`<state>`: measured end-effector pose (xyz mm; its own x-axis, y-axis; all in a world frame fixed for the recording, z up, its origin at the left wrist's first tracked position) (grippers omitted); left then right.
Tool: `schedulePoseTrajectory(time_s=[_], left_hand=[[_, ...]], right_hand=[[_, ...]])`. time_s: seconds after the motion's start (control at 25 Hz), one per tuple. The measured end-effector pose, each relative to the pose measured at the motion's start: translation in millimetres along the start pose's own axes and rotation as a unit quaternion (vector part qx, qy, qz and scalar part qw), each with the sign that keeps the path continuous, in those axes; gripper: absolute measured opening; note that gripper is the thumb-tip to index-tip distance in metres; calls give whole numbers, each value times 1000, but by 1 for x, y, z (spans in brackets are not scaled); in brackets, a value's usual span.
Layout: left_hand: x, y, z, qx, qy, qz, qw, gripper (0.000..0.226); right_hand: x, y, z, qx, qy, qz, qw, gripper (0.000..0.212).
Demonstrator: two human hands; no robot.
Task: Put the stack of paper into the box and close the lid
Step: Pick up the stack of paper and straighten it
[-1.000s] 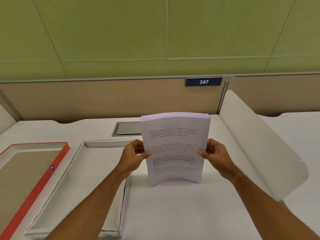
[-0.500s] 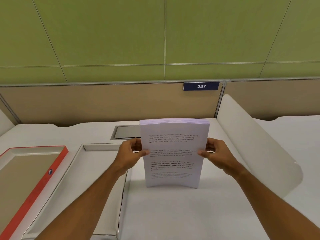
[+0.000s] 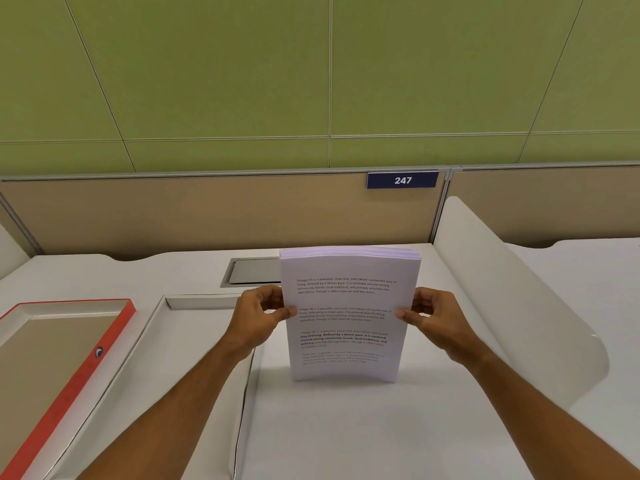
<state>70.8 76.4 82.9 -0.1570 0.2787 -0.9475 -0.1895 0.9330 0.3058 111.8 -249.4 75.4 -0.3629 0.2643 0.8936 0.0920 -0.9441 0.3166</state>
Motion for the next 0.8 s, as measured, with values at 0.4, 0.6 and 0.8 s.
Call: schedulePoseTrajectory(time_s=[0.4,0.6,0.8], left_hand=[[7,-3,2,-23,7,24,999,28],[1,3,-1,-25,4,15,1000,27],[-9,28,-13,-22,4,-54,998,21]], right_hand=[[-11,-5,-7,0,-12,31,999,14],[-3,-8,-9,-5,-11,26,1000,15],[27,-11,3,11,-8,80,997,18]])
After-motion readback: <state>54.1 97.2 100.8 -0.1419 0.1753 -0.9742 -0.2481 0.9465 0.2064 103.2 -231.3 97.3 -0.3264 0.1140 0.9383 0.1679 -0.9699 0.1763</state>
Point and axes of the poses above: each hand's wrist, its own z-axis towards the middle knuckle, its own y-axis out of the back of the hand, x = y × z, the point moved 5 cm from there along z, towards the middle knuckle, and after that the axes turned 11 degrees about y, right-handed, at the moved point
